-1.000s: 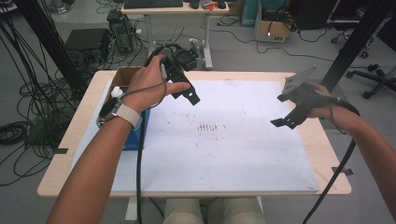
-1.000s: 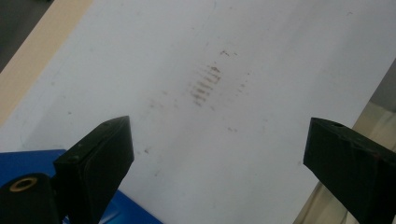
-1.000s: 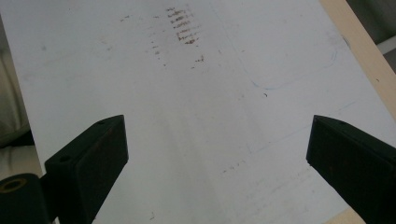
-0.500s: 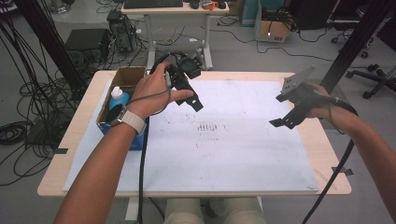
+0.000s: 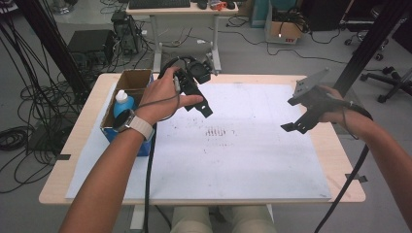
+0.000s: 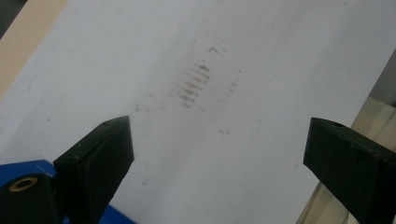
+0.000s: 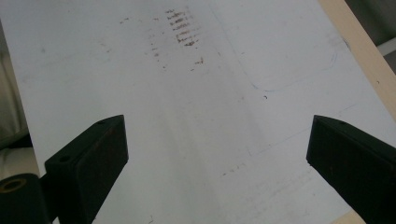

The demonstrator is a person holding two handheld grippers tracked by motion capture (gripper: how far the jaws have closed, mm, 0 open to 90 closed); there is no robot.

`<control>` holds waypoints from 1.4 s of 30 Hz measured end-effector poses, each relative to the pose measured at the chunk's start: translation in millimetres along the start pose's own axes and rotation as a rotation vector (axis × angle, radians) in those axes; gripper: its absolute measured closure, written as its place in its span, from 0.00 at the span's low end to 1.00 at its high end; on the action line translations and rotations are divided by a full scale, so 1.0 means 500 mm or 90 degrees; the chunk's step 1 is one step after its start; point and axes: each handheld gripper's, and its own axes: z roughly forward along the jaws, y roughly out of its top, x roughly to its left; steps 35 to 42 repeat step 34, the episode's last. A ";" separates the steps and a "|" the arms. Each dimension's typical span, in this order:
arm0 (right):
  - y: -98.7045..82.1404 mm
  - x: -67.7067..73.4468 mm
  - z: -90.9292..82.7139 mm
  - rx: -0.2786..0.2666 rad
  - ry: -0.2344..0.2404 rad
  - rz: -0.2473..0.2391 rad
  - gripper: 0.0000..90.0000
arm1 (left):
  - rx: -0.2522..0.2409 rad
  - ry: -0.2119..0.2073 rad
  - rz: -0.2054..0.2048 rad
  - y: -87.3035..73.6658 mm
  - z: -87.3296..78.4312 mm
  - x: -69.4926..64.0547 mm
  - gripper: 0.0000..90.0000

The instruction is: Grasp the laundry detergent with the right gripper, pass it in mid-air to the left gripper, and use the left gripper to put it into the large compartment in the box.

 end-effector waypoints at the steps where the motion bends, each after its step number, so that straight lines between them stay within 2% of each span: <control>1: 0.000 -0.001 0.001 -0.003 0.000 -0.005 0.06 | 0.001 0.000 0.001 0.000 -0.001 0.000 0.10; 3: 0.001 0.000 0.000 0.004 -0.001 0.005 0.06 | -0.002 0.001 -0.004 -0.002 -0.001 0.000 0.10; 4: 0.002 -0.003 0.001 0.000 0.000 -0.013 0.06 | -0.001 0.002 -0.003 -0.002 -0.001 0.001 0.10; 15: 0.000 0.002 0.003 0.000 0.000 0.000 0.06 | -0.001 0.003 -0.008 -0.005 0.000 0.006 0.10; 17: -0.001 -0.001 0.006 -0.008 0.002 -0.017 0.06 | -0.014 0.001 -0.021 -0.005 0.003 0.004 0.10; 19: -0.002 0.001 0.006 -0.008 0.001 -0.007 0.06 | -0.009 0.000 -0.013 -0.005 0.003 0.005 0.10; 20: -0.002 -0.002 0.007 -0.015 0.002 -0.018 0.06 | -0.009 0.001 -0.016 -0.005 0.002 0.005 0.10; 23: -0.003 -0.001 0.005 -0.010 0.002 -0.019 0.06 | -0.009 0.000 -0.017 -0.005 0.002 0.005 0.10; 24: -0.003 0.000 0.005 -0.009 0.001 -0.016 0.06 | -0.009 0.001 -0.016 -0.005 0.002 0.005 0.10; 25: -0.004 0.005 0.001 0.002 0.000 0.005 0.06 | -0.010 0.000 -0.017 -0.005 0.003 0.005 0.10; 27: -0.005 -0.001 0.003 -0.013 0.000 -0.021 0.06 | -0.002 0.002 -0.014 -0.005 0.002 0.005 0.10; 29: -0.005 0.002 0.000 -0.005 -0.001 -0.006 0.06 | -0.003 0.002 -0.016 -0.005 0.003 0.005 0.10; 32: -0.006 0.003 0.000 -0.007 -0.002 -0.006 0.06 | -0.011 0.003 -0.026 -0.006 0.003 0.004 0.10; 33: -0.005 0.003 -0.001 -0.004 -0.002 -0.008 0.06 | -0.003 0.004 -0.017 -0.006 0.001 0.006 0.10; 42: -0.005 0.003 0.000 -0.005 -0.002 -0.005 0.06 | -0.003 0.004 -0.019 -0.006 0.002 0.006 0.10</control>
